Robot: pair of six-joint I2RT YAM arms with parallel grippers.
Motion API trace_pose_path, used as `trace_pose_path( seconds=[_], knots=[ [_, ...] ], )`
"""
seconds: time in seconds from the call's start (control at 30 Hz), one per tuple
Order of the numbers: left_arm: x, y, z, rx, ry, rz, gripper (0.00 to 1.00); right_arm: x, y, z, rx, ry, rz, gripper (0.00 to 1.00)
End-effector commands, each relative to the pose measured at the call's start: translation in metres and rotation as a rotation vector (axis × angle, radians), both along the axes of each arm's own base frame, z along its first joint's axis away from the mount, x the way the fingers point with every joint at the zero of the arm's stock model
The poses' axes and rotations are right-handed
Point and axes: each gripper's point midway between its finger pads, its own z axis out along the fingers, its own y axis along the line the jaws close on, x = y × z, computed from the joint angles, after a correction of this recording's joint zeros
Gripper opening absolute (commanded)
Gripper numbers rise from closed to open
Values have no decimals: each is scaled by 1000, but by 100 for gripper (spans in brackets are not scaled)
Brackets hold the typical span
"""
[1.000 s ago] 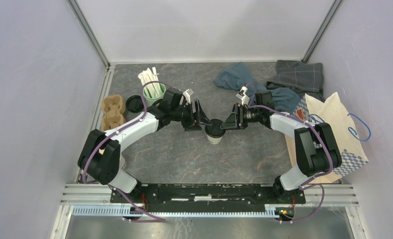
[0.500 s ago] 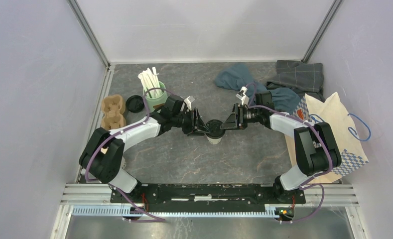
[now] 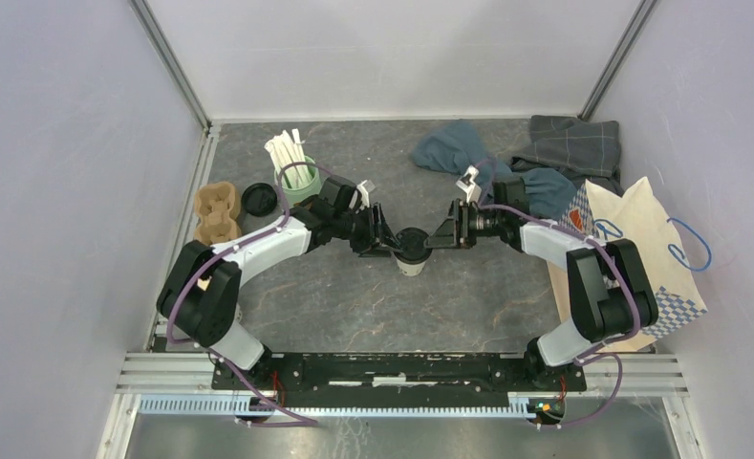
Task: Pack the takeout coffee
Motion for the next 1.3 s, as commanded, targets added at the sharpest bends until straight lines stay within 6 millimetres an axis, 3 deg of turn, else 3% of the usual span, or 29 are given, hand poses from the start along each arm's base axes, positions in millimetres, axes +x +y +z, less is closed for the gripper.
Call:
trace_pose_path(
  seconds=[0.0,0.07,0.27,0.47,0.63,0.83,1.0,1.27],
  knots=[
    [-2,14,-32,116,6,-1,49,-16,-7,-43,-44,51,-2,53],
    [2,15,-33,135,-6,-2,49,-17,-7,-41,-44,55,3,51],
    [22,8,-18,144,-65,-11,52,-14,-5,-11,-8,38,-40,51],
    [43,-1,-7,164,-108,-28,63,-25,-5,-10,16,70,-91,53],
    [49,-5,12,151,-147,-41,78,-27,-4,0,25,57,-70,60],
    [41,-4,26,120,-145,-37,87,-8,-17,12,-14,9,-72,76],
    [28,-11,27,64,-96,-44,84,11,-19,16,-2,-8,-68,78],
    [18,-12,14,52,-56,-39,68,18,-15,6,13,-9,-38,62]
  ],
)
